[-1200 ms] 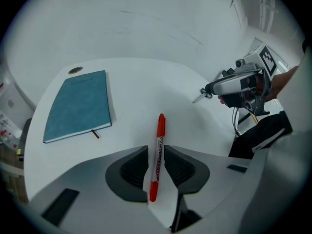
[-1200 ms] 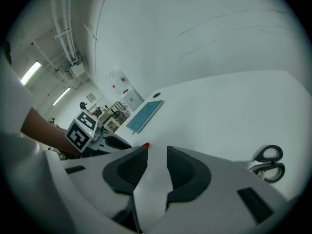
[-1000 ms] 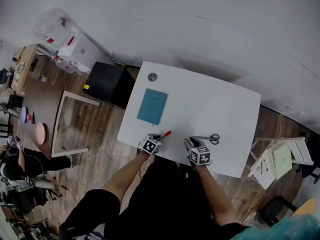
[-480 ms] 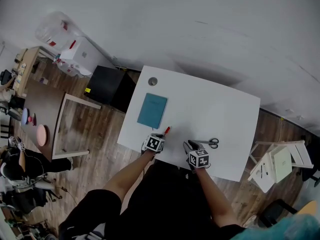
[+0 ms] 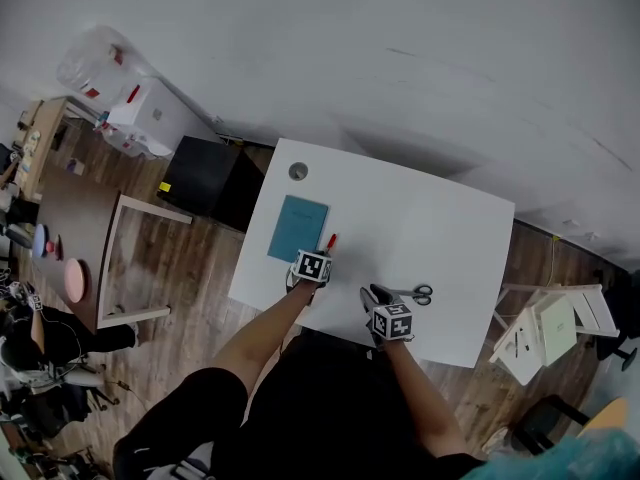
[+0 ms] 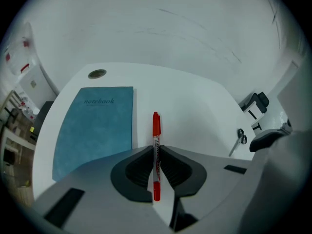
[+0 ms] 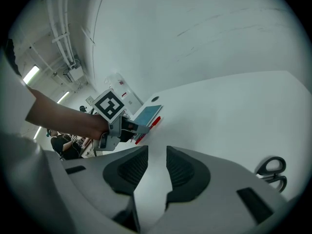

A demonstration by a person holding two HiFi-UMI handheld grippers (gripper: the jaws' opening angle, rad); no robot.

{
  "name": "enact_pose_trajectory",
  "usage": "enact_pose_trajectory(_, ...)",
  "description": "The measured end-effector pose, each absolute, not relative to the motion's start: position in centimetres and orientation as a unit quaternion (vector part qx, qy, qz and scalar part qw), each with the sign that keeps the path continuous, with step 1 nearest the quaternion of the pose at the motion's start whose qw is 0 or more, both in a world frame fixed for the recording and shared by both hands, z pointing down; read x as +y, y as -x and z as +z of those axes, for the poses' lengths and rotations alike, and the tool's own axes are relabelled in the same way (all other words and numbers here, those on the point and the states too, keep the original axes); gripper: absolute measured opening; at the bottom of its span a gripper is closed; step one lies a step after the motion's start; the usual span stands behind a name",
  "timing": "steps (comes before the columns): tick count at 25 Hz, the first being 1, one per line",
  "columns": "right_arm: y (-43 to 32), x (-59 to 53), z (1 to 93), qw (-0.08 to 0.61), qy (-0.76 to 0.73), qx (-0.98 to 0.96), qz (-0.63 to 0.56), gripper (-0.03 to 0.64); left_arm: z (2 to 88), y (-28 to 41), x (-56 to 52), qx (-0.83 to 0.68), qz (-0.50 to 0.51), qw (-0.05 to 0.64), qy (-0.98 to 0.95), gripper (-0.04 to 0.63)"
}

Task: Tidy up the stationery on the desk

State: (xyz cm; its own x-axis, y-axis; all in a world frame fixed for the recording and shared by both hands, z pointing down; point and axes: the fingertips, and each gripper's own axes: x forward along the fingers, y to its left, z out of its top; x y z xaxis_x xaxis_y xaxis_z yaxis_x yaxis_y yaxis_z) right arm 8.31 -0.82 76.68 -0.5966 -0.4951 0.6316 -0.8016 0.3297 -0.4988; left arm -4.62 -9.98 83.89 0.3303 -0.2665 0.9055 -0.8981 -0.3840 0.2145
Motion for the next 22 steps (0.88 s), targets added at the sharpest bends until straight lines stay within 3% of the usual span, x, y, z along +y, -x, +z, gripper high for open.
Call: enact_pose_trajectory(22, -7.9, -3.4, 77.2, 0.174, -0.416, -0.781, 0.432, 0.127, 84.6, 4.6, -15.3, -0.445, 0.397, 0.420, -0.685, 0.052)
